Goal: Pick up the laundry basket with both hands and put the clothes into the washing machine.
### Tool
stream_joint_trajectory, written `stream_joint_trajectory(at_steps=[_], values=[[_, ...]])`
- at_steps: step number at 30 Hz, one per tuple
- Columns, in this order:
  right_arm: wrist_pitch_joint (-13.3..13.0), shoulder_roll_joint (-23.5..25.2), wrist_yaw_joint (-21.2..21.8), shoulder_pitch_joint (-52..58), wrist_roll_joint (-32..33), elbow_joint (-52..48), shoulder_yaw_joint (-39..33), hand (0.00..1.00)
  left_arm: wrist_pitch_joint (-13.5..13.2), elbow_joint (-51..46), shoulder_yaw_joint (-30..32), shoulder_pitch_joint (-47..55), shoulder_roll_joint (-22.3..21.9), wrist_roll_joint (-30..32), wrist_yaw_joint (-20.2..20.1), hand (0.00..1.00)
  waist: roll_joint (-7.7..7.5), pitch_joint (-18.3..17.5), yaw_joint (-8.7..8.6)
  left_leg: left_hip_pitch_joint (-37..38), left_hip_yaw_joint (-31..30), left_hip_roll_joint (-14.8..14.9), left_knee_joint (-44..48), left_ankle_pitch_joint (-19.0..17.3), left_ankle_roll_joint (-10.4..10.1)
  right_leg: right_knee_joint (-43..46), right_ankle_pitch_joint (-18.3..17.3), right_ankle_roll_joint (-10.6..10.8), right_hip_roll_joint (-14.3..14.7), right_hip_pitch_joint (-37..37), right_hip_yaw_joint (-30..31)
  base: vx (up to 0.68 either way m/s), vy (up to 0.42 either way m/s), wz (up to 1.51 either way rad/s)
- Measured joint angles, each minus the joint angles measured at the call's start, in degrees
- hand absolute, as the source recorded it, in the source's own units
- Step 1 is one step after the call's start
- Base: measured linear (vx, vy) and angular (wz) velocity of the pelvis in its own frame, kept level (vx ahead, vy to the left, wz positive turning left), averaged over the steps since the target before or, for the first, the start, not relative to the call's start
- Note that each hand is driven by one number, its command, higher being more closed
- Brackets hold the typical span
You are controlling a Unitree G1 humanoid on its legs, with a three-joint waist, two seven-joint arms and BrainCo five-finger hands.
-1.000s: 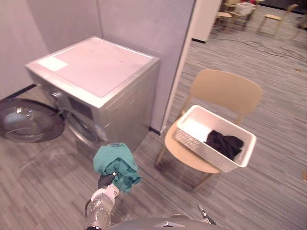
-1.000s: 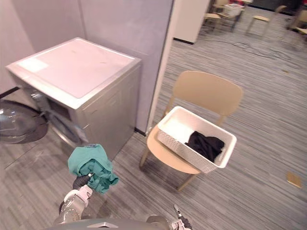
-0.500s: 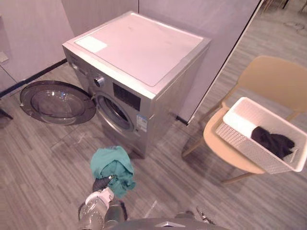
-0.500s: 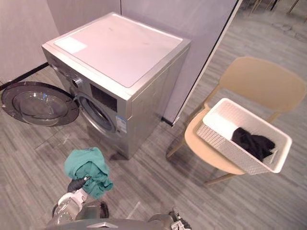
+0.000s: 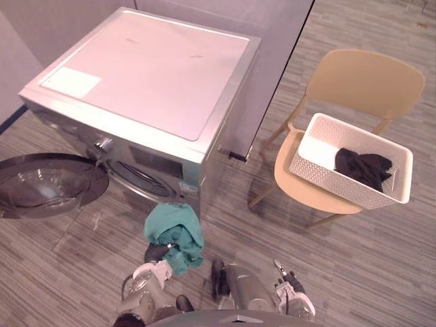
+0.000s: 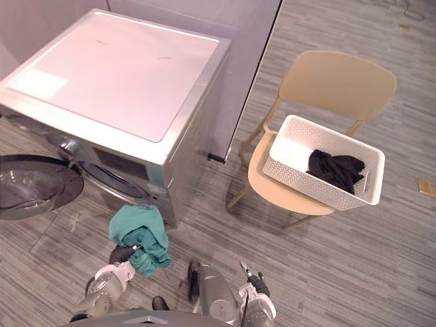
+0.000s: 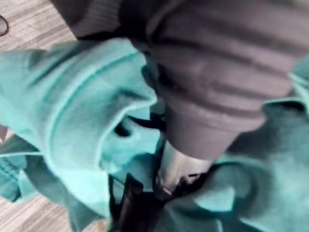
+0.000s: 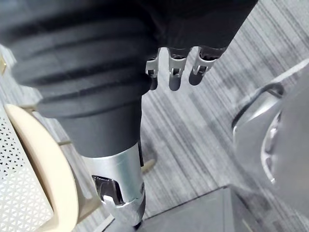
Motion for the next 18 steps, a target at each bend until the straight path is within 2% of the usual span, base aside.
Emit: stream_joint_trajectory(at_steps=[2, 4, 6, 8, 9, 11, 12, 14, 16, 17, 18], values=[[-0.1, -0.1, 0.0, -1.4, 0.0, 0.1, 0.5, 0.00, 0.0, -0.2, 0.0, -0.6, -0.8, 0.6, -0.1, 1.00, 0.59, 0.0, 0.09, 0.9, 0.0, 1.0, 0.1, 1.1, -0.3, -3.6, 0.2, -0.4, 1.3, 2.6, 0.8, 0.25, -0.027, -0.23], [-0.1, 0.1, 0.0, -1.8, -0.1, 0.1, 0.6, 0.00, 0.0, -0.2, -0.1, -1.8, -1.8, 1.0, -0.1, 1.00, 0.73, 0.3, 0.08, 1.8, 0.2, 2.3, 5.1, 1.5, -1.9, -5.5, -0.9, -0.3, 1.8, 6.8, 0.9, 0.25, -0.020, 0.09], [-0.1, -0.2, 0.1, -1.0, -0.4, -0.9, 1.7, 0.00, 0.0, -0.3, -0.7, -0.9, -2.8, 1.0, -0.2, 1.00, 0.57, 0.8, 0.43, -4.8, -1.1, 6.9, 27.6, 0.4, -4.5, -5.8, -2.9, 0.3, 1.0, 11.6, 0.7, 0.17, -0.018, 0.15], [-0.1, -0.9, 0.1, -0.4, -1.3, -1.8, 1.6, 0.00, 0.1, -0.3, -1.1, 0.7, -2.7, 1.0, -0.2, 1.00, 0.31, 0.9, 0.80, -9.4, -3.2, 9.2, 38.8, 0.5, -4.9, -5.8, -4.1, 0.6, 0.5, 13.8, 0.7, 0.09, 0.030, 0.01], [-0.1, -1.2, 0.1, -0.3, -1.3, -1.7, 1.6, 0.00, 0.1, -0.3, -1.3, 0.9, -2.6, 1.0, -0.2, 1.00, 0.31, 0.9, 0.99, -10.6, -3.4, 9.8, 40.3, 0.5, -4.7, -5.8, -4.6, 0.5, 0.3, 14.4, 0.9, 0.07, 0.073, 0.03], [0.0, -1.8, 0.0, -0.3, -2.9, 0.4, 0.2, 0.00, 0.2, -0.2, -1.5, 1.0, -2.6, 1.0, -0.2, 1.00, 0.36, 0.9, 1.67, -13.5, -2.8, 12.3, 39.3, -0.3, -3.0, -5.3, -5.9, 2.3, -0.8, 15.5, 1.8, 0.07, 0.097, -0.04], [0.1, -2.0, -0.1, -0.3, -3.2, 1.0, 0.1, 0.00, 0.2, -0.1, -1.5, 1.0, -2.6, 1.0, -0.1, 1.00, 0.32, 0.9, 1.90, -13.8, -3.0, 12.5, 37.5, -0.4, -2.6, -4.9, -6.1, 2.7, -1.2, 15.3, 2.7, 0.06, 0.130, -0.36], [0.4, -2.8, -0.1, -0.4, -3.4, 4.0, 0.1, 0.00, 0.2, 0.0, -1.4, 1.1, -2.4, 1.0, -0.1, 1.00, 0.32, 0.9, 2.81, -13.9, -6.8, 12.4, 27.4, 0.4, -1.1, -3.0, -6.9, 4.6, -2.8, 13.4, 6.0, 0.06, 0.172, -0.65], [0.5, -2.8, -0.2, -0.3, -3.5, 6.3, -1.1, 0.00, 0.4, 0.0, -1.5, 1.0, -2.3, 1.0, -0.1, 1.00, 0.26, 0.9, 2.27, -13.8, -10.3, 12.5, 20.5, 1.2, -0.7, -0.9, -7.8, 6.5, -4.4, 11.8, 7.7, 0.10, 0.279, -0.42], [0.5, -3.1, -0.3, 0.0, -3.6, 7.7, -1.5, 0.00, 0.4, 0.1, -1.7, 0.9, -2.3, 1.0, -0.1, 1.00, 0.19, 0.9, 1.52, -13.6, -12.3, 12.5, 17.3, 1.7, -1.0, 0.9, -8.8, 8.1, -5.8, 10.9, 9.0, 0.12, 0.363, -0.22], [0.5, -3.2, -0.3, 0.4, -3.9, 8.2, -1.8, 0.00, 0.4, 0.3, -1.8, 0.8, -2.3, 1.0, -0.1, 1.00, 0.18, 0.9, 1.22, -13.4, -13.1, 12.3, 15.6, 2.2, -1.2, 1.7, -9.2, 8.8, -6.5, 10.5, 9.5, 0.11, 0.416, -0.23]])
